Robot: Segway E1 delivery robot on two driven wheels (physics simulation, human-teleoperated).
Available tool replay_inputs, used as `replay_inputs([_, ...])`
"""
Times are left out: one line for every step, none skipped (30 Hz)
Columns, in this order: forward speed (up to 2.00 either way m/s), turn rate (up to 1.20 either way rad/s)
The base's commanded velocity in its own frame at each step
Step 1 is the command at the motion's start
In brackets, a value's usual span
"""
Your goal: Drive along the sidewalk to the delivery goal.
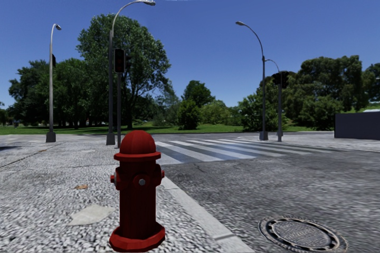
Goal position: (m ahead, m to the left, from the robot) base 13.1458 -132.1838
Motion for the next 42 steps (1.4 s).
replay_inputs([0.75, 0.9])
replay_inputs([0.75, 0.9])
replay_inputs([0.75, 0.9])
replay_inputs([0.66, 0.9])
replay_inputs([0.55, 0.9])
replay_inputs([0.44, 0.9])
replay_inputs([0.35, 0.9])
replay_inputs([0.31, 0.88])
replay_inputs([0.3, 0.86])
replay_inputs([0.3, 0.86])
replay_inputs([0.3, 0.85])
replay_inputs([0.3, 0.85])
replay_inputs([0.3, 0.85])
replay_inputs([0.3, 0.85])
replay_inputs([0.28, 0.8])
replay_inputs([0.21, 0.65])
replay_inputs([0.0, 0.0])
replay_inputs([0.0, 0.0])
replay_inputs([0.0, 0.0])
replay_inputs([0.0, 0.0])
replay_inputs([0.0, 0.0])
replay_inputs([0.0, 0.0])
replay_inputs([0.0, 0.0])
replay_inputs([0.0, 0.0])
replay_inputs([0.0, 0.0])
replay_inputs([0.0, 0.0])
replay_inputs([0.0, 0.0])
replay_inputs([0.0, 0.0])
replay_inputs([0.0, 0.0])
replay_inputs([0.0, 0.0])
replay_inputs([0.0, 0.0])
replay_inputs([0.0, 0.0])
replay_inputs([0.0, 0.0])
replay_inputs([0.0, 0.0])
replay_inputs([0.0, 0.0])
replay_inputs([0.0, 0.0])
replay_inputs([0.0, 0.0])
replay_inputs([0.0, -0.15])
replay_inputs([0.0, -0.15])
replay_inputs([0.0, -0.28])
replay_inputs([0.0, -0.34])
replay_inputs([0.0, -0.35])
